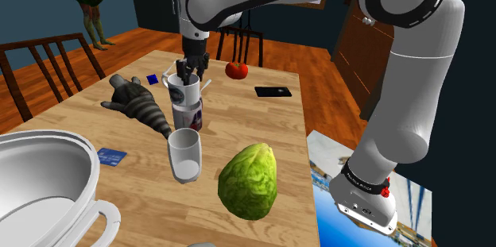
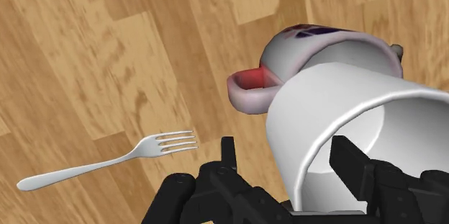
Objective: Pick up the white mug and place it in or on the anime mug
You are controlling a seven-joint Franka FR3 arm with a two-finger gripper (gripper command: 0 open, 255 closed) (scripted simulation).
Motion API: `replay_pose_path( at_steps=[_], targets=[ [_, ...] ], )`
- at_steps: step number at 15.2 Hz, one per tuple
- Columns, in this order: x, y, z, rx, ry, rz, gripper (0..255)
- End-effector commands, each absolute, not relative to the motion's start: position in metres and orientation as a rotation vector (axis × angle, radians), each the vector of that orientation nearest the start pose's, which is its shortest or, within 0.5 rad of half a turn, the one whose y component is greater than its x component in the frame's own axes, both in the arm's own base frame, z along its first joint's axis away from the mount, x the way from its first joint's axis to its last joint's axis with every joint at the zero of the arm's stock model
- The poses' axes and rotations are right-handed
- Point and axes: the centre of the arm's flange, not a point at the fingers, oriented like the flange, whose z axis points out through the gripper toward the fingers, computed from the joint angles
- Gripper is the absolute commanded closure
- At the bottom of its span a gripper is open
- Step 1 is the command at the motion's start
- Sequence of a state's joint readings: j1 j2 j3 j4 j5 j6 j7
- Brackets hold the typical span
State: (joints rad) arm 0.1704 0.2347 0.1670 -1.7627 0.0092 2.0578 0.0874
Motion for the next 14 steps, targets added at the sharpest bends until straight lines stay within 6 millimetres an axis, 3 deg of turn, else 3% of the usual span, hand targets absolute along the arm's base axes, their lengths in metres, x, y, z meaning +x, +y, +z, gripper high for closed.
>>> replay_pose_path(
  at_steps=[1, 4, 8, 14],
  targets=[
    [0.598, 0.203, 0.437, -3.059, -0.369, -0.080, 0],
    [0.598, 0.203, 0.438, -3.059, -0.369, -0.080, 0],
    [0.596, 0.200, 0.487, -3.059, -0.369, -0.080, 0],
    [0.596, 0.200, 0.487, -3.059, -0.369, -0.080, 0]
  ],
)
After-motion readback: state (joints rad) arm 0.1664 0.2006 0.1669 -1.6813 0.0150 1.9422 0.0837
